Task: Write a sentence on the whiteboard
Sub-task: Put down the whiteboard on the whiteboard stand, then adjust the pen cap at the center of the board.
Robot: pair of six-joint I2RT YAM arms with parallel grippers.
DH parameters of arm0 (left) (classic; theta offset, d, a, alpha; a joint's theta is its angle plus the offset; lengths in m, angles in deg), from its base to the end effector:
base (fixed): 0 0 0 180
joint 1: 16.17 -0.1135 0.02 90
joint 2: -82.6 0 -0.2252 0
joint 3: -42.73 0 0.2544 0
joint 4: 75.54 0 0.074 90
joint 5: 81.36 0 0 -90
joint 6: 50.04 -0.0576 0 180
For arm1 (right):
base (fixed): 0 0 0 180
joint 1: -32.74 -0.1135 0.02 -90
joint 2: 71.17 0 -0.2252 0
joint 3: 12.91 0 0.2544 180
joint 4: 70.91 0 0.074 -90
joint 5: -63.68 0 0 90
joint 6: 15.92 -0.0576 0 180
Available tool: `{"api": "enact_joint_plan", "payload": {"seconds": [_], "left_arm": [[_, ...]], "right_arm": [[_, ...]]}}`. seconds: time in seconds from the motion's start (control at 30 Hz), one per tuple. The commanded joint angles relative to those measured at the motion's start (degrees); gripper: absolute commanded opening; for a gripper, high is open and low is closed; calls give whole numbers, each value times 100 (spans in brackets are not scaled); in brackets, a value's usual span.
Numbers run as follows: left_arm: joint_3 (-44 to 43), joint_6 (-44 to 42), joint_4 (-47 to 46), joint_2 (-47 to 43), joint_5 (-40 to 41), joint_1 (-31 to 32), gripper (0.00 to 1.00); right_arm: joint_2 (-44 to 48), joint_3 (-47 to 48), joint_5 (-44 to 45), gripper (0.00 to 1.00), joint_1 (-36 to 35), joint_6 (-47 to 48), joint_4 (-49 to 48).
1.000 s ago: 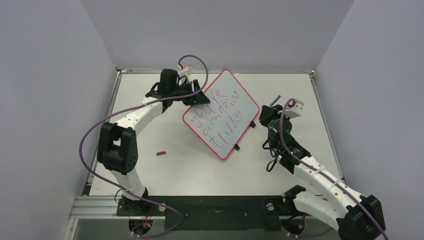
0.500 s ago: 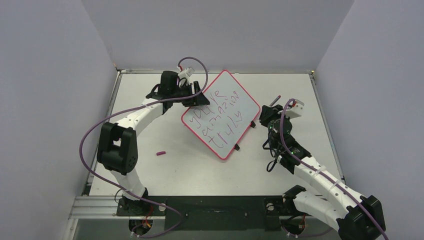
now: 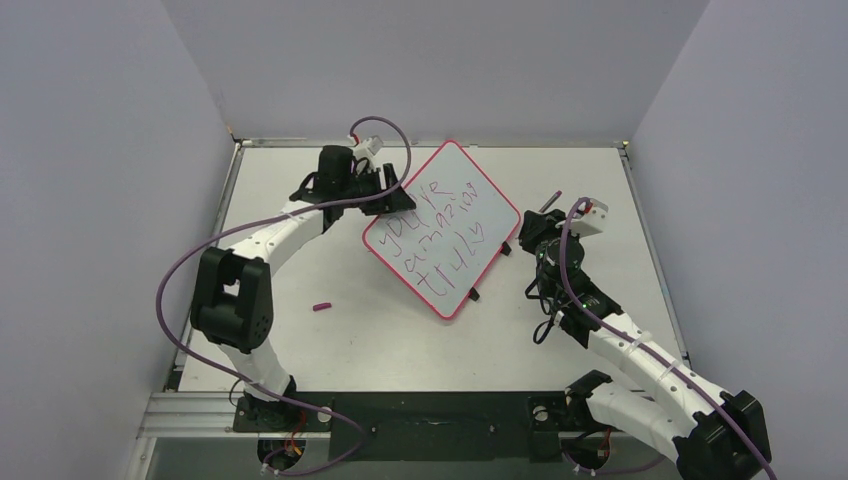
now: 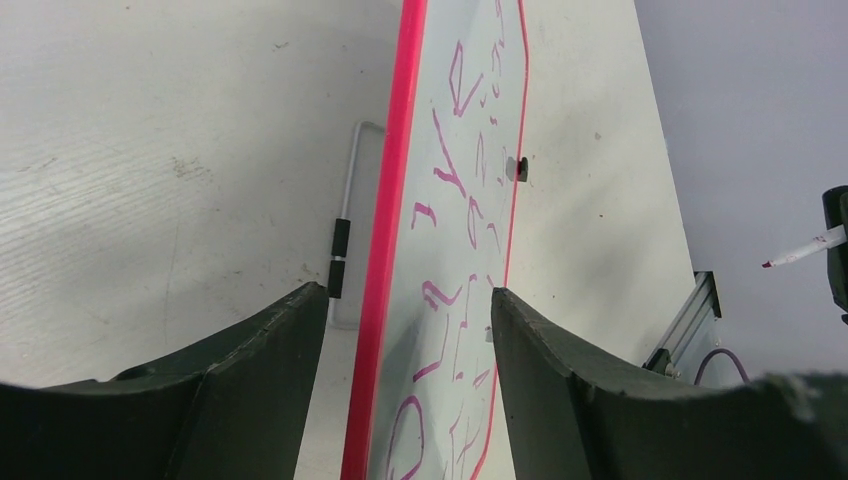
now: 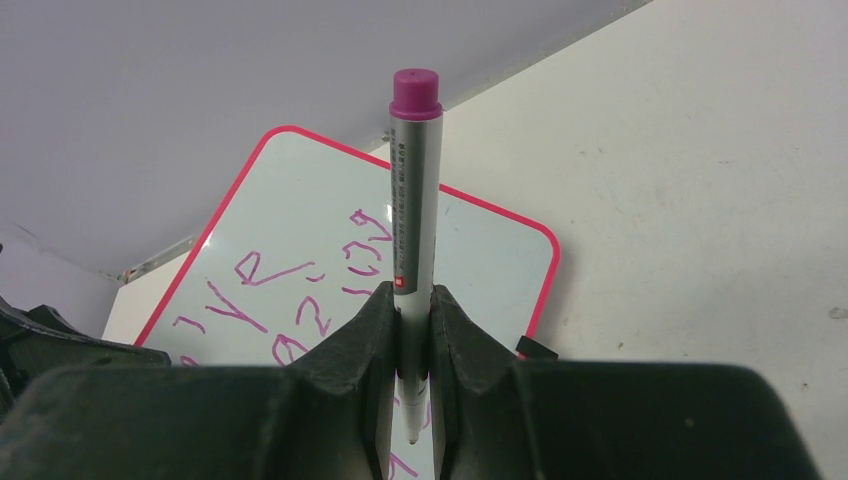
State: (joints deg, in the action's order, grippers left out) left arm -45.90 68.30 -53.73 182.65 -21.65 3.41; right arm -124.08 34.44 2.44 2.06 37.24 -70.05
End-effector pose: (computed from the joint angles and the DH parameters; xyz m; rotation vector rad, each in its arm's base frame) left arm 0.3786 -0.1655 0.2171 0.1546 2.2438 -1.0388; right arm 0.2387 0.1094 0.2546 0.4655 1.6250 0.4672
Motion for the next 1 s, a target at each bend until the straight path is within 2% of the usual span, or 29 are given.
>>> {"api": "enact_joint_plan", "payload": {"seconds": [0.0, 0.3, 0.53, 0.97], "left_arm": [[131, 152, -625, -525, 328, -116, 59], [222, 322, -724, -1000, 429, -381, 60], [675, 379, -635, -1868, 1029, -616, 61], [1879, 98, 862, -4052, 2722, -1225, 62]], "right_arm": [[77, 3, 24, 0, 60, 55, -91], [108, 53, 3, 0, 57, 61, -76], [213, 31, -14, 0, 57, 57, -45], [400, 4, -32, 0, 62, 57, 71]]}}
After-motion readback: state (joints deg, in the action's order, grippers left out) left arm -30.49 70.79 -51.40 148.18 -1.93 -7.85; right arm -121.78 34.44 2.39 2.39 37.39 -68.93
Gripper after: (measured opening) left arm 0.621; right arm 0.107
